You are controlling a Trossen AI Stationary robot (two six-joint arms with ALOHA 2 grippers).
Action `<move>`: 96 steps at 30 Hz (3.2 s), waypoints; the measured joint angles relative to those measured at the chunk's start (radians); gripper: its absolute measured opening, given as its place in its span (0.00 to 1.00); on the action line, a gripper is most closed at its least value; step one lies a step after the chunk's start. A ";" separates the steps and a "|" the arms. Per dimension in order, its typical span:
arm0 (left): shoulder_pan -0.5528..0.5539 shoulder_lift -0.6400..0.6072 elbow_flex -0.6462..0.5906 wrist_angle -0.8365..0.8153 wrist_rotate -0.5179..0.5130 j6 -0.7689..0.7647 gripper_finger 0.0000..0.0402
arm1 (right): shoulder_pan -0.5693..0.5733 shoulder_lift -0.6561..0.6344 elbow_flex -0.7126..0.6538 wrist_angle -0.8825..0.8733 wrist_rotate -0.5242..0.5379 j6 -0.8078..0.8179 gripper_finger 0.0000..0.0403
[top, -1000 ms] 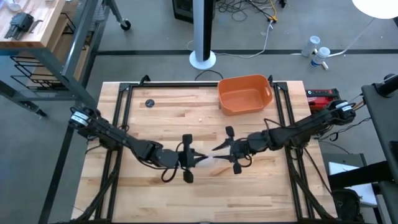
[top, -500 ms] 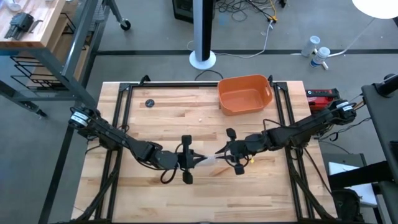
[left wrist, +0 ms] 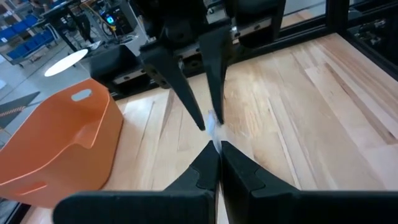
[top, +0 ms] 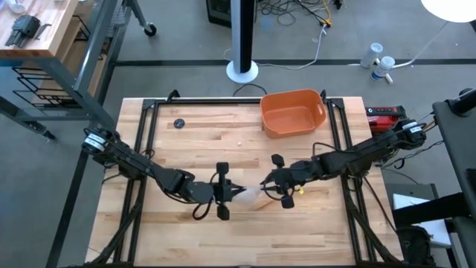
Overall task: Roll bandage
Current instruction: Close the transparent zip bag, then put the transparent zip bag into the orange bin
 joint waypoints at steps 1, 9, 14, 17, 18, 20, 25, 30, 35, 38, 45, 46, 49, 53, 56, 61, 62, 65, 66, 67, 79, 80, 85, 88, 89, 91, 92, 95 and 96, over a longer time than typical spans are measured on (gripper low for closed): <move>0.000 0.000 0.000 0.001 0.000 0.000 0.00 | 0.000 0.000 0.000 -0.009 0.003 0.002 0.14; 0.000 0.000 0.000 -0.004 0.000 0.002 0.00 | -0.015 0.000 -0.001 -0.056 -0.016 0.007 0.05; 0.000 0.000 0.000 -0.004 0.000 0.002 0.00 | -0.026 0.000 -0.002 -0.139 -0.030 0.030 0.10; 0.000 0.000 0.000 -0.005 0.000 0.001 0.00 | -0.025 0.000 -0.002 -0.166 -0.042 0.030 0.04; 0.000 0.000 0.000 -0.006 0.000 0.001 0.00 | -0.025 0.000 -0.002 -0.167 -0.044 0.027 0.02; 0.000 0.000 0.000 -0.011 0.000 0.001 0.00 | -0.023 0.000 -0.002 -0.169 -0.045 0.025 0.02; 0.000 0.000 0.000 -0.027 -0.001 0.005 0.00 | -0.024 0.000 -0.002 -0.225 -0.058 0.045 0.01; 0.000 0.007 -0.001 -0.077 -0.002 0.050 0.00 | -0.023 0.001 -0.005 -0.244 -0.082 0.096 0.09; 0.000 0.007 -0.003 -0.092 0.002 0.026 0.00 | -0.022 0.002 -0.005 -0.219 -0.074 0.044 0.20; 0.000 0.007 -0.004 -0.093 0.047 0.005 0.00 | -0.022 0.035 -0.005 -0.189 -0.074 0.015 0.18; 0.021 0.007 -0.008 -0.148 0.153 -0.140 0.00 | -0.022 0.147 -0.005 -0.097 -0.139 -0.048 0.04; 0.023 0.007 -0.008 -0.155 0.156 -0.152 0.00 | -0.023 0.156 -0.005 -0.086 -0.149 -0.063 0.03; 0.026 0.007 -0.008 -0.169 0.157 -0.167 0.00 | -0.030 0.163 -0.005 -0.075 -0.161 -0.087 0.02; 0.027 0.007 -0.008 -0.201 0.105 -0.168 0.00 | -0.030 0.150 -0.005 -0.083 -0.120 -0.144 0.01; 0.027 0.005 -0.008 -0.265 -0.010 -0.169 0.00 | -0.030 0.123 -0.005 -0.105 -0.033 -0.205 0.00; 0.028 0.001 -0.008 -0.280 -0.208 -0.118 0.00 | -0.027 0.090 -0.005 -0.146 0.244 -0.360 0.00; 0.028 0.001 -0.008 -0.280 -0.243 -0.106 0.00 | -0.027 0.088 -0.005 -0.158 0.305 -0.393 0.00; 0.028 -0.002 -0.008 -0.279 -0.352 -0.073 0.00 | -0.025 0.089 -0.005 -0.164 0.440 -0.462 0.00; 0.028 -0.003 -0.008 -0.280 -0.382 -0.063 0.00 | -0.022 0.089 -0.005 -0.163 0.476 -0.470 0.00; 0.028 -0.004 -0.008 -0.280 -0.410 -0.056 0.00 | -0.017 0.089 -0.005 -0.162 0.510 -0.479 0.00; 0.027 -0.005 -0.008 -0.303 -0.486 -0.046 0.00 | 0.121 0.084 -0.042 0.047 0.832 -0.658 0.00; 0.026 -0.005 -0.008 -0.303 -0.486 -0.046 0.00 | 0.132 0.084 -0.056 0.095 0.848 -0.686 0.00; 0.020 -0.005 -0.008 -0.303 -0.487 -0.052 0.00 | 0.178 0.084 -0.129 0.335 0.872 -0.785 0.00; 0.018 -0.005 -0.008 -0.303 -0.488 -0.052 0.00 | 0.191 0.084 -0.149 0.439 0.910 -0.833 0.00; 0.018 -0.005 -0.008 -0.303 -0.488 -0.052 0.00 | 0.190 0.084 -0.152 0.464 0.930 -0.846 0.00; 0.018 -0.005 -0.008 -0.303 -0.489 -0.053 0.00 | 0.189 0.076 -0.153 0.483 0.964 -0.865 0.00; 0.018 -0.005 -0.008 -0.303 -0.489 -0.052 0.00 | 0.189 0.068 -0.153 0.487 0.976 -0.874 0.00; 0.018 -0.005 -0.008 -0.302 -0.489 -0.053 0.00 | 0.172 0.052 -0.153 0.538 1.044 -0.878 0.00; 0.018 -0.005 -0.008 -0.302 -0.489 -0.053 0.00 | 0.158 0.044 -0.153 0.551 1.081 -0.879 0.00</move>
